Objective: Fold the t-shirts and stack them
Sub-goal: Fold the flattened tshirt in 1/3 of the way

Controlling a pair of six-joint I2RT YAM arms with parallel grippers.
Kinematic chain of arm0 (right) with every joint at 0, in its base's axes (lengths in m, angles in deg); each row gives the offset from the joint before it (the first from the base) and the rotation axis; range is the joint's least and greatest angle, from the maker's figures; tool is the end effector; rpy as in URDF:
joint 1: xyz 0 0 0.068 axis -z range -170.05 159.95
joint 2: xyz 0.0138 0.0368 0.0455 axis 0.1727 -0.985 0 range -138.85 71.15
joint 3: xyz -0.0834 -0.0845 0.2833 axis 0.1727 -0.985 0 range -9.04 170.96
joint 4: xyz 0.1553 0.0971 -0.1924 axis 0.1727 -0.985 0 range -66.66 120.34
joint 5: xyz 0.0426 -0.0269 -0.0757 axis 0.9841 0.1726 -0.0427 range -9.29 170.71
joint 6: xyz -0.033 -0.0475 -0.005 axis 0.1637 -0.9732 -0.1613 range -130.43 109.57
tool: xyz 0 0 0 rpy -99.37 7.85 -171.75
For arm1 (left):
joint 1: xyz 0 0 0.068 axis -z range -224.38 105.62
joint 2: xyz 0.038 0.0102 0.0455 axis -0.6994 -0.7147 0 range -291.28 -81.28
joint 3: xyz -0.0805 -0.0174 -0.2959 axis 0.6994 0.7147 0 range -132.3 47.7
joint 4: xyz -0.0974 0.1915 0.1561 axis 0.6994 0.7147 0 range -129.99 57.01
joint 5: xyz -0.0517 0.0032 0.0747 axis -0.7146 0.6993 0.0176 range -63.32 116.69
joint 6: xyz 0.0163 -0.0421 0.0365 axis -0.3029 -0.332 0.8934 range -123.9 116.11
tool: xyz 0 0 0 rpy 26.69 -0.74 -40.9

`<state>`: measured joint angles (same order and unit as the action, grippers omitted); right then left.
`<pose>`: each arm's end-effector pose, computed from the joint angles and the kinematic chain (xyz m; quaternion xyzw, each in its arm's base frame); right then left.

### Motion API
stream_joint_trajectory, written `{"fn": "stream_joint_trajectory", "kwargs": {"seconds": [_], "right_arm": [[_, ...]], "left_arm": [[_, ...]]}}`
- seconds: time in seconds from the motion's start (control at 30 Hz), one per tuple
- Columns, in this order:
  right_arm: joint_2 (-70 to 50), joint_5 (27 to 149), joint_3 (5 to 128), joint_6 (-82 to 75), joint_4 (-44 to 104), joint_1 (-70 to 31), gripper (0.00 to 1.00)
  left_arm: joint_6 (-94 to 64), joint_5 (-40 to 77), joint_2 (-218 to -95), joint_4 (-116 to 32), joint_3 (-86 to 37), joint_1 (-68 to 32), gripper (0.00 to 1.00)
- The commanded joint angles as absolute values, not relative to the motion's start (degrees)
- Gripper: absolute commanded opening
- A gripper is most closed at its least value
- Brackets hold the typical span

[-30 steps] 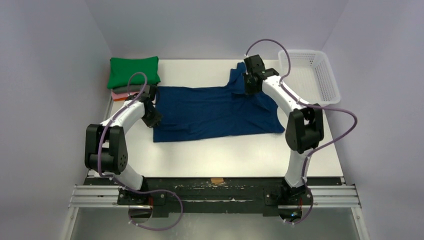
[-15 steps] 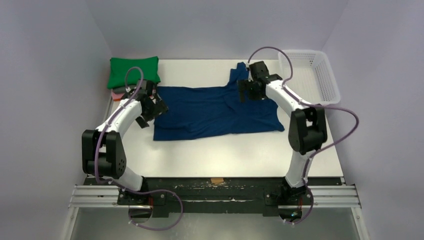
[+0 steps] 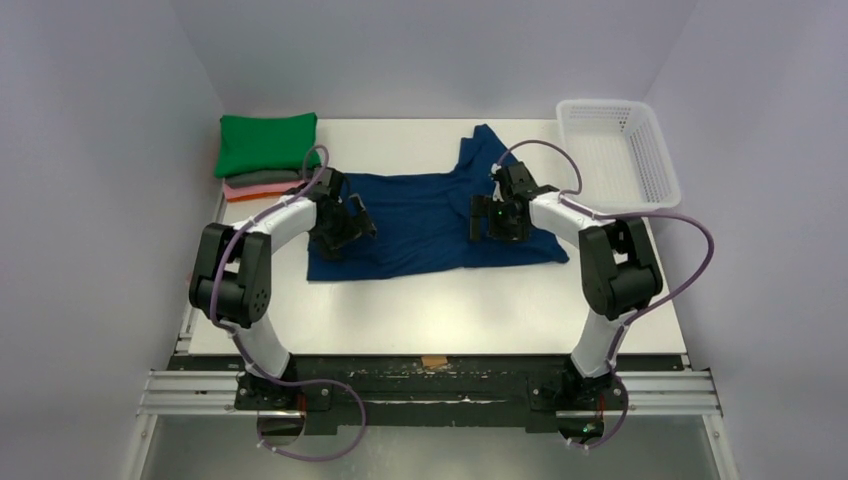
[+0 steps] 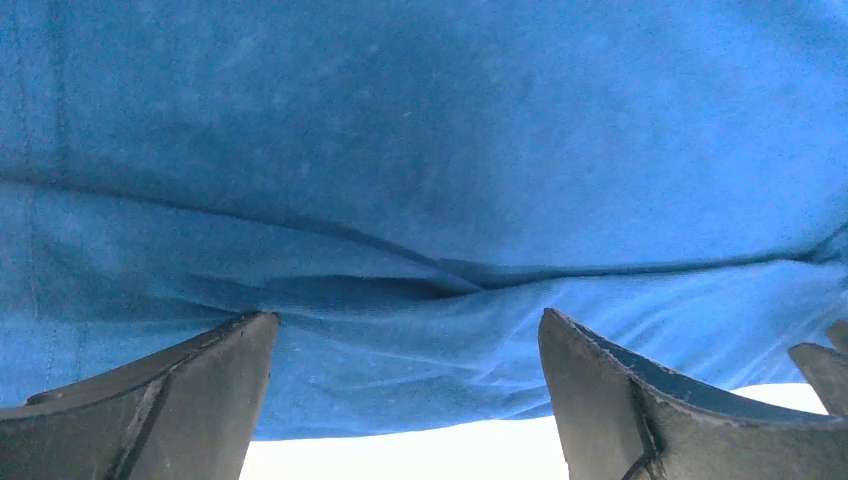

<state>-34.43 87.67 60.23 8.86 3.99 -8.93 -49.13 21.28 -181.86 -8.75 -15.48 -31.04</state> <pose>0.3673 0.1309 0.2001 -0.0108 0.9699 0.1329 0.2036 0.3413 -0.0849 0.1965 -0.2613 0.9462 -0.1310 0.1388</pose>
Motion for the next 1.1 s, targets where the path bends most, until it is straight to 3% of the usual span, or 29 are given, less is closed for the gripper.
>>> {"fn": "stream_joint_trajectory", "kwargs": {"seconds": [0.0,0.23,0.6,0.8,1.07], "right_arm": [[-32.44,85.67,53.25,13.55,4.53,-9.73,0.99],[-23.2,81.73,40.62,19.76,3.75,-9.83,0.99],[-2.93,81.28,24.16,22.4,-4.34,-11.25,0.99],[3.62,80.79,21.74,22.35,-7.35,-11.43,0.99],[7.78,79.99,21.32,22.01,-10.0,-11.49,0.99]], "left_arm": [[-48.27,19.11,-184.9,-9.68,-15.57,-29.36,1.0],[-49.06,20.83,-180.79,-9.22,-6.35,-26.2,1.0],[-56.27,26.15,-159.27,-6.39,14.33,-19.39,1.0],[-61.25,27.35,-148.65,-3.52,19.6,-15.3,1.0],[-66.44,29.59,-143.2,0.85,20.9,-10.68,1.0]]}}
